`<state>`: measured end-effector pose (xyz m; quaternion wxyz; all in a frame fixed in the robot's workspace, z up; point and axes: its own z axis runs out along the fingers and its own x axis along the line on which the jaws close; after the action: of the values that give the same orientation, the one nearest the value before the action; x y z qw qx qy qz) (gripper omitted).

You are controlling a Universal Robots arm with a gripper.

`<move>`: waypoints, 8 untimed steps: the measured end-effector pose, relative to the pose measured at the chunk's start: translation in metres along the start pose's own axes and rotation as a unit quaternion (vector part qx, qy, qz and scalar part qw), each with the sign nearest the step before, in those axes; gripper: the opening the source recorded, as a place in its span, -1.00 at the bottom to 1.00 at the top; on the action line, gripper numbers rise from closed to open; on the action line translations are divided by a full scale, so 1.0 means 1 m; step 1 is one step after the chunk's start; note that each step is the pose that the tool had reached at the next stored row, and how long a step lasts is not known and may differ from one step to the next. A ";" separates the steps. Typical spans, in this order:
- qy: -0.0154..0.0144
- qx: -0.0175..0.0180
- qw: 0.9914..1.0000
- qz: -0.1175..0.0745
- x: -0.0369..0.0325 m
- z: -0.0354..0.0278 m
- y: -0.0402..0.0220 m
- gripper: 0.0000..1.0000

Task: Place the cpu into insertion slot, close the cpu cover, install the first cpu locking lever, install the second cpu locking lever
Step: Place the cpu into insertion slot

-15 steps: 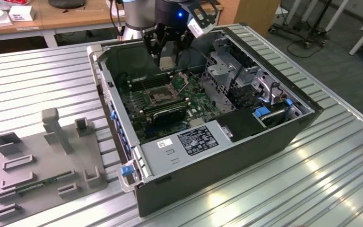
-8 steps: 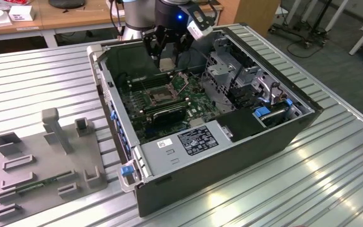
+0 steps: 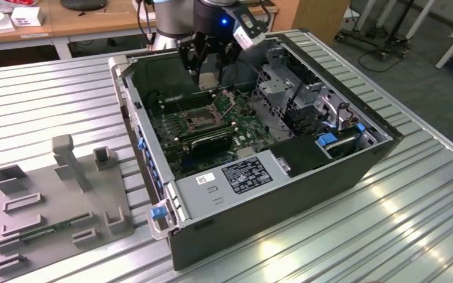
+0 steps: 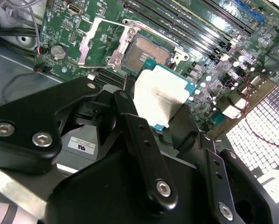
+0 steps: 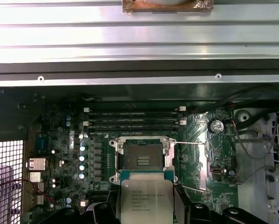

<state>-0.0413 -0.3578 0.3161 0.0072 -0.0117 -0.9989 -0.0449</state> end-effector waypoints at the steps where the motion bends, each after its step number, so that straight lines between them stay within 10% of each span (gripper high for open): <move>1: 0.000 0.000 1.000 0.000 0.0005 0.0001 0.0001 0.08; 8: 0.000 0.000 1.000 0.000 0.0033 0.0054 0.0010 0.08</move>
<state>-0.0446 -0.3563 0.3109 0.0072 -0.0116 -0.9989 -0.0448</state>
